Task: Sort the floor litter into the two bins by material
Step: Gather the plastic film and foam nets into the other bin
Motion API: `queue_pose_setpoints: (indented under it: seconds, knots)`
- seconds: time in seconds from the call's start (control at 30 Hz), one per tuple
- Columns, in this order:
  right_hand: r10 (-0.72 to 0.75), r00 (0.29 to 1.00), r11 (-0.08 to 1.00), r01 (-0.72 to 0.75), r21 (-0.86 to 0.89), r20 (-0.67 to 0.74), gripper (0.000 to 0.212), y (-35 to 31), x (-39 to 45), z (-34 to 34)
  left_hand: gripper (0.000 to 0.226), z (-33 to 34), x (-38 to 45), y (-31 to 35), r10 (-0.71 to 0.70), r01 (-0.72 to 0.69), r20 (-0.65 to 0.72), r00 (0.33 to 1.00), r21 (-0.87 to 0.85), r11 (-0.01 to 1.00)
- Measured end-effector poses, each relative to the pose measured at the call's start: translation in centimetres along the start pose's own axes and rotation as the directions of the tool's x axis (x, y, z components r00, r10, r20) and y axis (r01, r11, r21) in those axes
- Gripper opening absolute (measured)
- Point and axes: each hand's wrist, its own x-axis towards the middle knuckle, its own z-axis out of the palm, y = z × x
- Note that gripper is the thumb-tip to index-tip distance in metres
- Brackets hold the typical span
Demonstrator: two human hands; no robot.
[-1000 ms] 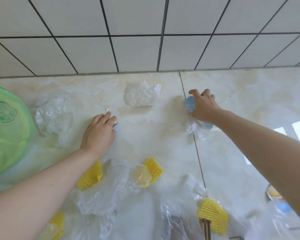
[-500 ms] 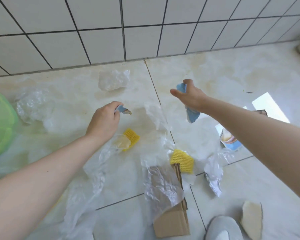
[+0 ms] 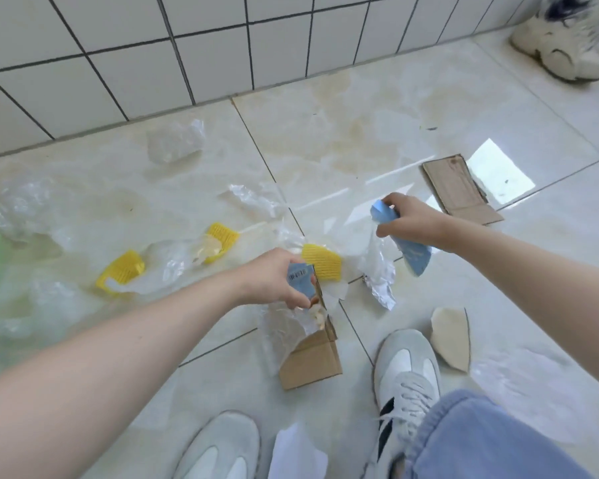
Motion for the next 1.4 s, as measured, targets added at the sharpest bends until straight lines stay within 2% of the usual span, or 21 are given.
queue_pose_setpoints:
  seconds: [0.1,0.27,0.33,0.43,0.57,0.67,0.73,0.83,0.9,0.93,1.03,1.1,1.17,1.27,1.4]
  knots:
    - [-0.014,1.000,0.999,0.015,0.038,-0.009,0.045,2.6,-2.5,-0.2,0.030,3.3,1.6,1.2,0.026,-0.077,0.140,0.990,0.376,0.923]
    - [0.015,0.998,0.997,-0.020,0.078,0.067,0.030,7.4,-5.5,0.5,0.019,7.9,3.0,3.5,0.081,-0.221,0.297,0.951,0.477,0.850]
    - [0.033,0.992,0.992,-0.018,-0.128,0.122,0.037,9.0,-6.2,0.6,0.029,8.9,3.5,3.0,0.054,-0.260,0.355,0.933,0.564,0.784]
    - [0.102,0.973,0.872,0.013,-0.489,0.209,0.051,10.9,-6.8,0.9,0.031,8.7,3.7,2.4,0.010,-0.344,0.430,0.903,0.709,0.616]
    - [0.155,0.949,0.791,0.048,-0.610,0.276,0.060,13.2,-6.7,3.1,0.034,6.8,3.9,1.7,-0.090,-0.367,0.442,0.892,0.827,0.425]
    - [0.083,0.977,0.775,0.061,-0.629,0.197,0.062,13.9,-6.6,4.7,0.032,5.5,3.5,0.5,-0.124,-0.345,0.414,0.902,0.863,0.369]
    - [0.023,0.994,0.785,0.048,-0.617,0.107,0.061,14.0,-6.4,5.2,0.023,4.7,3.3,-0.2,-0.065,-0.350,0.390,0.919,0.878,0.327]
    - [-0.005,0.998,0.832,0.039,-0.554,0.061,0.066,13.7,-6.1,5.5,0.021,4.1,3.2,-1.4,0.056,-0.353,0.352,0.934,0.894,0.277]
    - [-0.010,0.998,0.875,0.037,-0.483,0.059,0.070,13.5,-6.0,5.6,0.020,4.0,3.3,-2.3,0.142,-0.357,0.329,0.934,0.884,0.303]
    - [-0.007,0.999,0.895,0.029,-0.446,0.052,0.069,13.4,-6.0,5.5,0.018,3.8,3.3,-2.5,0.179,-0.348,0.303,0.936,0.869,0.353]
    - [0.012,0.999,0.927,0.006,-0.375,0.046,0.063,13.2,-6.0,5.3,0.009,3.0,3.2,-2.3,0.279,-0.268,0.111,0.954,0.734,0.624]
    - [0.015,0.999,0.941,0.000,-0.338,0.040,0.061,13.2,-6.1,5.5,0.018,2.4,2.7,-1.8,0.227,-0.150,-0.078,0.971,0.541,0.828]
    - [0.011,0.999,0.947,0.002,-0.320,0.036,0.060,13.1,-6.3,5.7,0.017,2.0,2.1,-1.6,0.089,-0.020,-0.221,0.971,0.297,0.955]
    - [-0.002,1.000,0.948,0.012,-0.318,0.030,0.058,13.0,-6.5,6.0,0.020,2.0,1.8,-2.2,-0.148,0.190,-0.332,0.932,0.098,0.977]
    - [-0.012,0.999,0.948,0.023,-0.319,0.038,0.056,12.7,-6.8,6.1,0.032,1.6,1.7,-4.5,-0.324,0.388,-0.529,0.784,0.010,0.922]
